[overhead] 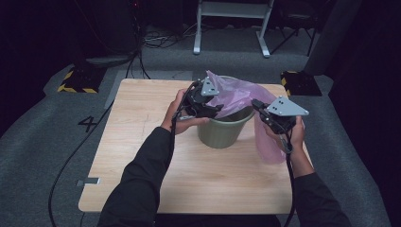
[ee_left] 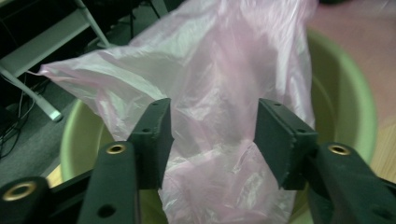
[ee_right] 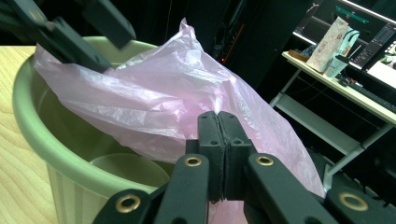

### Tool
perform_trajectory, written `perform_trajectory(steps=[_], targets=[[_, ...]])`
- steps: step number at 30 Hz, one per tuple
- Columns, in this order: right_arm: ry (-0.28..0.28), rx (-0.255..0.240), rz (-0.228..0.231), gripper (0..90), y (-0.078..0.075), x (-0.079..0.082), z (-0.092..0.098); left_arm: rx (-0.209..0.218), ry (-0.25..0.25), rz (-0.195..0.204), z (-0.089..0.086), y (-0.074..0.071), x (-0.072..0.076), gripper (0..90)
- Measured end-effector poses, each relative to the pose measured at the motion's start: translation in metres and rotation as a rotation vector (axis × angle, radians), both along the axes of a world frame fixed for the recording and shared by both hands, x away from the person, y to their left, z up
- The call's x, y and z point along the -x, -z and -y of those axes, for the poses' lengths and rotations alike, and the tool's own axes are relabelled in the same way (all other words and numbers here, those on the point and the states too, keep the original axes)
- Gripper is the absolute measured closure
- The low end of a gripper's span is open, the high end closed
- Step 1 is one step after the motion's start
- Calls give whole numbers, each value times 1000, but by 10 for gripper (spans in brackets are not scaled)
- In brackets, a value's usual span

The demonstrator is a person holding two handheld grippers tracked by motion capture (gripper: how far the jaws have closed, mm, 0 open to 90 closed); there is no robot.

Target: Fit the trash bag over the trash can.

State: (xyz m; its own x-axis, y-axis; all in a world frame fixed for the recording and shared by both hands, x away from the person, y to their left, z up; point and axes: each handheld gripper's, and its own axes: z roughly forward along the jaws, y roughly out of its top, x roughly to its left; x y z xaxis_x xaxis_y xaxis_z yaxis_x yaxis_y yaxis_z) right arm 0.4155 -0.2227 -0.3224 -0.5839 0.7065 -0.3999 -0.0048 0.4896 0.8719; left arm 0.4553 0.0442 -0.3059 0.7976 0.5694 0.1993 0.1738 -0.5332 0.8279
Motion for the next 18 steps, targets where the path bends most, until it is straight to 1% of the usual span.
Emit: perform_trajectory(steps=[1,2,3,4,5,6,7,8,9,10,11,12,13,14,15,16,17,18], targets=[[1,1,-1,896,0,-1,0,15,2,3,-1,-1,1,380],[-1,0,-4,897,0,-1,0,26,4,6,-2,-3,2,343],[-3,1,-7,898,-1,-1,0,34,2,14,-2,-5,4,324],[-1,7,-5,898,-1,-1,-1,46,11,23,-1,-6,6,301],[-7,15,-6,898,-1,-1,-2,72,50,22,2,-9,10,293],[-7,15,-6,898,-1,-1,-2,72,50,22,2,-9,10,295],[-6,19,-5,898,-1,-1,-3,71,75,27,7,-10,14,295],[-9,24,-5,898,-1,-1,-3,66,87,27,10,-10,15,294],[-19,23,-9,898,-1,-2,-4,48,109,32,18,-10,17,271],[-19,23,-9,898,-1,-2,-4,48,109,32,18,-10,17,260],[-27,24,-12,898,-1,-2,-5,15,108,30,26,-9,17,259],[-27,24,-12,898,-1,-2,-5,15,108,30,26,-9,17,260],[-34,22,-15,898,-1,-2,-5,-1,95,33,29,-8,16,260],[-41,19,-19,897,-1,-1,-5,-19,87,37,32,-7,15,283],[-45,16,-23,897,-1,-1,-6,-40,75,25,34,-4,12,358],[-51,19,-25,897,-2,0,-6,-57,62,24,35,-3,10,426],[-53,19,-25,893,-2,0,-6,-78,45,22,35,-2,8,564],[-53,19,-25,893,-2,0,-6,-83,49,18,35,-1,6,564]])
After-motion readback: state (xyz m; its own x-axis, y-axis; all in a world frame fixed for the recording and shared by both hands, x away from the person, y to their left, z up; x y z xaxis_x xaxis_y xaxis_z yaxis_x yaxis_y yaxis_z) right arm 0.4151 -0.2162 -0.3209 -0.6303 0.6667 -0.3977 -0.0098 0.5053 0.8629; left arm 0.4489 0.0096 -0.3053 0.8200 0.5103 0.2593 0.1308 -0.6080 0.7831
